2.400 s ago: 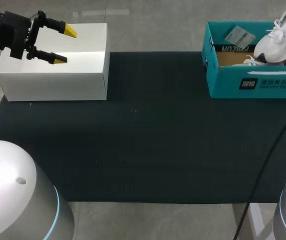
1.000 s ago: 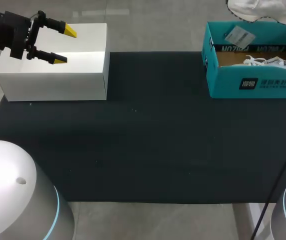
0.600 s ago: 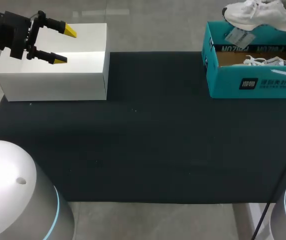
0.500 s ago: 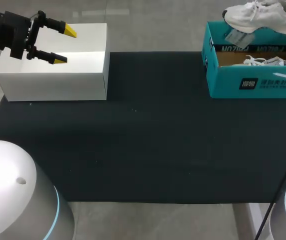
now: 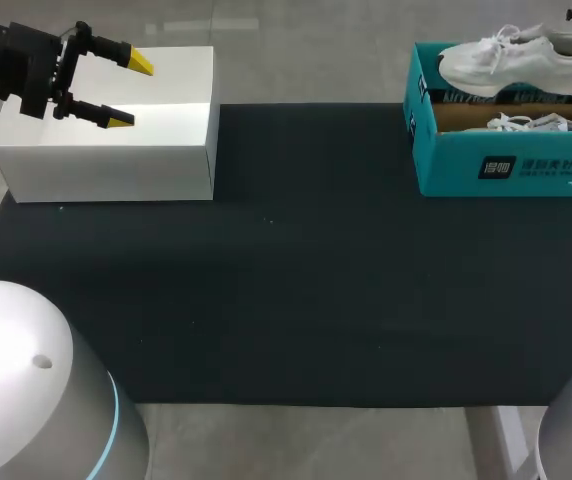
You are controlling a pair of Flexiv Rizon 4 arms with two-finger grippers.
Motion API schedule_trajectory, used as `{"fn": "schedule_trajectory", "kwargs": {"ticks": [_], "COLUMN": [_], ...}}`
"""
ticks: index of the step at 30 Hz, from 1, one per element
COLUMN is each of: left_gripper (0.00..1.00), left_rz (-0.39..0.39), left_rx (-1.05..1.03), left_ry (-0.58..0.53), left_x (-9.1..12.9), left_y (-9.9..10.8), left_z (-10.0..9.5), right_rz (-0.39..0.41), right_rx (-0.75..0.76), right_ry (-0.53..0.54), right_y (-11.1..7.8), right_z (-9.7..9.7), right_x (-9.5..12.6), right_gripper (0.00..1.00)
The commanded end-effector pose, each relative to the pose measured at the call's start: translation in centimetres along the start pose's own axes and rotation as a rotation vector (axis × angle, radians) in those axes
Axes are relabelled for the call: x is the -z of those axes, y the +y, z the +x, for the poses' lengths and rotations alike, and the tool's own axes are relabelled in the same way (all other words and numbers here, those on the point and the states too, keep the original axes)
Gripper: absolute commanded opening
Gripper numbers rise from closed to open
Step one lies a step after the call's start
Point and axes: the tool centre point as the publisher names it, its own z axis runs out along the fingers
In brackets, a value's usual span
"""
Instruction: Take the shoe out of the shoebox, open the shoe tongue, remove and reinsert the insole, then place the shoe into the shoebox
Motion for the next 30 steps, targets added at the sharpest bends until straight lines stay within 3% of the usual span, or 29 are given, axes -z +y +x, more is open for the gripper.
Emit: {"fn": "schedule_trajectory", "kwargs": {"ticks": [1,8,14,30], "left_gripper": [1.0,1.0,1.0,1.0], "left_rz": [0.0,0.0,0.0,0.0], "left_rx": [0.0,0.0,0.0,0.0], "left_ry": [0.004,0.004,0.004,0.004], "left_x": [0.0,0.0,0.0,0.0], "left_y": [0.0,0.0,0.0,0.0], "left_z": [-0.1,-0.1,-0.1,-0.1], "right_rz": [-0.009,-0.001,0.012,0.015], "right_rx": [0.001,-0.037,-0.09,-0.113], "right_ry": [-0.002,-0.024,0.007,-0.071], "right_y": [0.3,0.9,1.7,2.6], "right_z": [0.5,-0.5,-0.8,-2.2], "right_x": [-2.2,-4.7,-5.3,-7.3], "right_gripper": [0.0,0.0,0.0,0.0]}}
